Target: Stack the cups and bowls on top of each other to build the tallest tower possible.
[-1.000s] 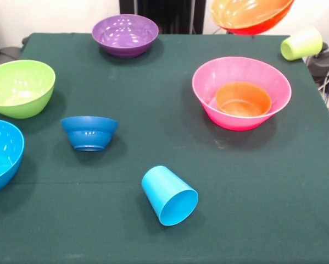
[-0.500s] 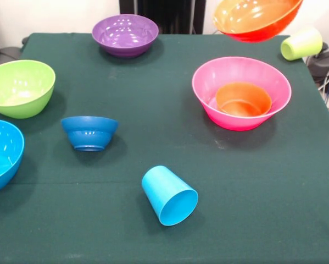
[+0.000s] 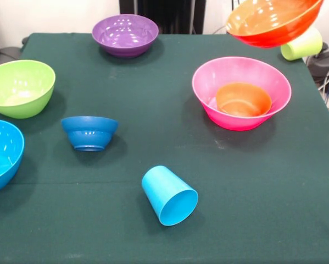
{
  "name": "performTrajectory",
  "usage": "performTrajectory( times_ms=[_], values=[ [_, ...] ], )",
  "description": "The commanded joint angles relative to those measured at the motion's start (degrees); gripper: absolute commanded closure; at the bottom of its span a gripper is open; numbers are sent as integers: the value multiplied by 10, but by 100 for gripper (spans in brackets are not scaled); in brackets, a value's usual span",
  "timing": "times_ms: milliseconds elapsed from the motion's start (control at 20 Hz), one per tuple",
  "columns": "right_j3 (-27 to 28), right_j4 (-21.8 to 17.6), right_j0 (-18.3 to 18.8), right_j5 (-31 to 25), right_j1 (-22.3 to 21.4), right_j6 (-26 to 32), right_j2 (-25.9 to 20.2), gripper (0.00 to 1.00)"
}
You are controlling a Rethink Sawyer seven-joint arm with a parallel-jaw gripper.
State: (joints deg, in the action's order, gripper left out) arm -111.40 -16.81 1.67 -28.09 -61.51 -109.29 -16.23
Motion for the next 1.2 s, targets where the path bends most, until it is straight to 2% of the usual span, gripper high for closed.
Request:
performTrajectory(
  times_ms=[50, 300, 450, 900, 1200],
  values=[
    [43, -28, -2, 4, 32, -49, 18, 100],
    [61, -21, 15, -39, 19, -14, 12, 100],
    [78, -19, 31, -55, 26, 9, 3, 100],
    [92, -28, 32, -65, 30, 9, 4, 100],
    [86, -34, 35, -50, 35, 11, 4, 100]
  ],
)
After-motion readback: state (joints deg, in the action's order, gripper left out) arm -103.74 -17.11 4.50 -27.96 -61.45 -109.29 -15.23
